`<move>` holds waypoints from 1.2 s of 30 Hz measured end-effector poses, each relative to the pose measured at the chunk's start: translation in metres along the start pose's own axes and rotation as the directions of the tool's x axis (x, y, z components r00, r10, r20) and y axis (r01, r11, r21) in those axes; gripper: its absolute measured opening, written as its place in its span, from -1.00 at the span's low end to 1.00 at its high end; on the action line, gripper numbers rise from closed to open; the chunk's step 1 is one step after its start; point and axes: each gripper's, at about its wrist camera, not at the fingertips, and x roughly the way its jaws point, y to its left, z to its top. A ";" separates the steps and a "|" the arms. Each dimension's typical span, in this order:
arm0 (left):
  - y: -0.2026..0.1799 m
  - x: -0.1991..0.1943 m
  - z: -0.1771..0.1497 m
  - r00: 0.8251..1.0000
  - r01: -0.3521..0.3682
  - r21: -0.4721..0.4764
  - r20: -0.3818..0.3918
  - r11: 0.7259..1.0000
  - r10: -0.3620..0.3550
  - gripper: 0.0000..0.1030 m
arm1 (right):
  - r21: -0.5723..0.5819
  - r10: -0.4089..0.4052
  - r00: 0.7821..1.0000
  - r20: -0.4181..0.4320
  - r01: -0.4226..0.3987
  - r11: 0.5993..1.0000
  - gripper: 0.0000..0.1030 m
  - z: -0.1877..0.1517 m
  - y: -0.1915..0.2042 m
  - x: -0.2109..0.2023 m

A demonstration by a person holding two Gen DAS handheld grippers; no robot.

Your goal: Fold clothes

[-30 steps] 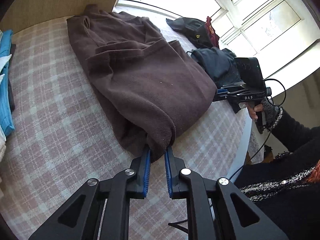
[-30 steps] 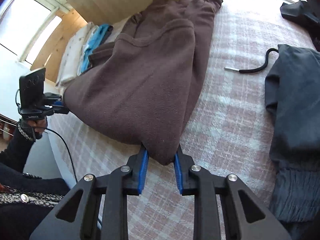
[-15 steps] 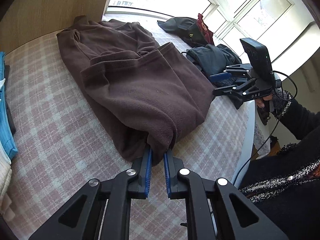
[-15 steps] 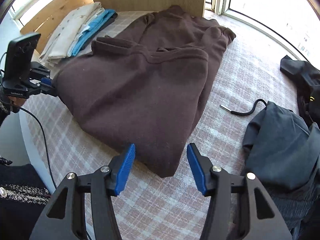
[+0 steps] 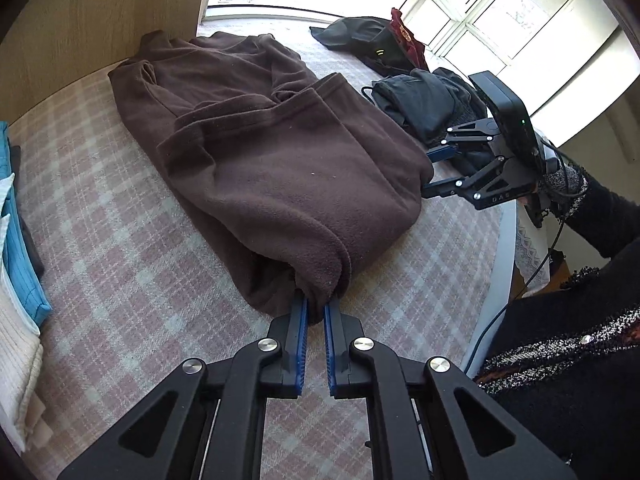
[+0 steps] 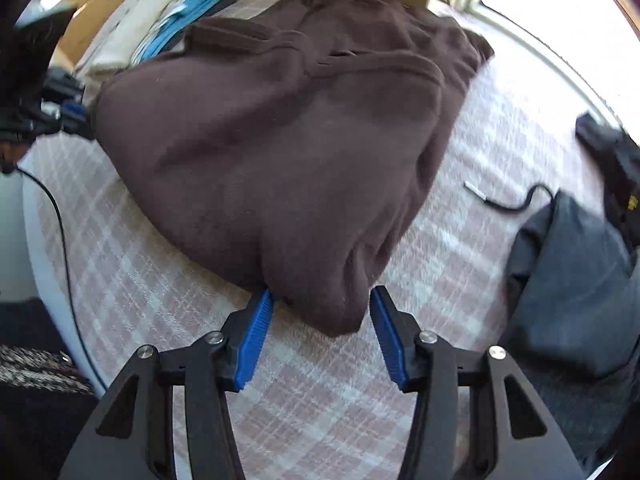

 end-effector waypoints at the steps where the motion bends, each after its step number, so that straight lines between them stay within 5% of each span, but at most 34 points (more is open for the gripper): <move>1: 0.001 0.001 -0.001 1.000 0.004 -0.008 0.001 1.000 -0.004 -0.87 | 0.065 0.049 0.999 0.003 -0.049 0.997 -0.41 -0.003 -0.013 -0.003; 4: 0.002 0.003 -0.002 1.000 0.017 -0.018 0.003 1.000 -0.017 -0.87 | 0.090 0.081 0.992 0.092 -0.089 0.992 -0.40 -0.007 -0.021 -0.025; 7: 0.002 0.002 0.000 1.000 0.019 -0.011 -0.003 1.000 -0.019 -0.87 | 0.086 0.071 0.984 0.165 -0.086 0.993 -0.18 0.004 -0.021 -0.039; 12: 0.002 0.001 0.001 1.000 0.016 -0.005 -0.014 1.000 -0.016 -0.87 | 0.071 0.148 0.979 0.139 -0.159 0.985 -0.18 0.021 -0.018 -0.018; 16: 0.003 0.002 0.000 1.000 0.025 -0.017 -0.009 1.000 -0.025 -0.87 | 0.132 0.220 0.966 0.139 -0.238 0.962 -0.69 0.011 -0.027 -0.018; 20: 0.005 0.003 -0.003 0.999 0.044 -0.037 0.001 0.998 -0.044 -0.87 | 0.247 0.273 0.953 0.129 -0.298 0.922 -0.72 -0.015 -0.052 -0.010; 24: 0.007 0.009 -0.009 0.999 0.040 -0.059 -0.002 0.997 -0.041 -0.87 | 0.219 0.150 0.981 0.122 -0.174 0.960 -0.56 -0.001 -0.041 -0.027; 27: 0.006 0.005 -0.011 0.999 0.036 -0.063 0.008 0.997 -0.035 -0.87 | 0.143 -0.090 0.984 0.152 0.068 0.987 -0.48 0.016 -0.023 -0.056; 31: 0.005 0.005 -0.008 1.000 0.030 -0.058 0.010 0.998 -0.029 -0.87 | -0.162 0.079 0.975 0.206 -0.046 0.986 -0.45 0.035 0.057 -0.068; 33: 0.005 0.005 -0.006 1.000 0.027 -0.054 0.008 0.998 -0.027 -0.87 | -0.339 0.108 0.980 0.167 -0.046 0.940 -0.25 0.040 0.106 -0.051; 36: 0.003 0.002 -0.004 1.000 0.023 -0.041 0.002 0.999 -0.023 -0.88 | -0.559 -0.027 0.983 0.181 0.125 0.819 -0.23 0.033 0.157 -0.011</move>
